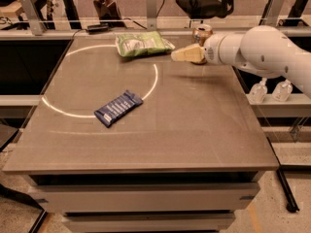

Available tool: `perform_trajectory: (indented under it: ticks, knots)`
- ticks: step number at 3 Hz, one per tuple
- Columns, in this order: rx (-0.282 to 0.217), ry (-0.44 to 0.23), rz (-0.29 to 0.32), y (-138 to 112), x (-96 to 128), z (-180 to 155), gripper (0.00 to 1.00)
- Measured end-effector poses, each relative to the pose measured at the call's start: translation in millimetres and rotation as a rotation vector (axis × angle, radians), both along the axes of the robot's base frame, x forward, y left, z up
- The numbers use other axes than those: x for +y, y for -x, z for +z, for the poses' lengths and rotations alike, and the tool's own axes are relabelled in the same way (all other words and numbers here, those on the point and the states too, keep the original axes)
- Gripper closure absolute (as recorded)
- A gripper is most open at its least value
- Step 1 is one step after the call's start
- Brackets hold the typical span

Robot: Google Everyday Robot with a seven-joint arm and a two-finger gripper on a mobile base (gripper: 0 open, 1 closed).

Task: Move orange can near rxbar blueberry

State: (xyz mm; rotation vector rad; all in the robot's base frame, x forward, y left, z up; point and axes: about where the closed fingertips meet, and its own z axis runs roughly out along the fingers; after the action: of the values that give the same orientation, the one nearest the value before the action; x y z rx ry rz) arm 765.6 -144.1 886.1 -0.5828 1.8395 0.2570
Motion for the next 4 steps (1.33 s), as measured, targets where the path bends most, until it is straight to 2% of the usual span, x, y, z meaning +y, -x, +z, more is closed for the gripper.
perform_trajectory:
  ticks: [2, 3, 4]
  knots:
    - [-0.022, 0.034, -0.029, -33.7, -15.8, 1.6, 0.00]
    - [-0.039, 0.049, -0.030, -44.7, -29.1, 5.6, 0.18]
    - [-0.073, 0.049, 0.000, -52.4, -34.7, 20.4, 0.42]
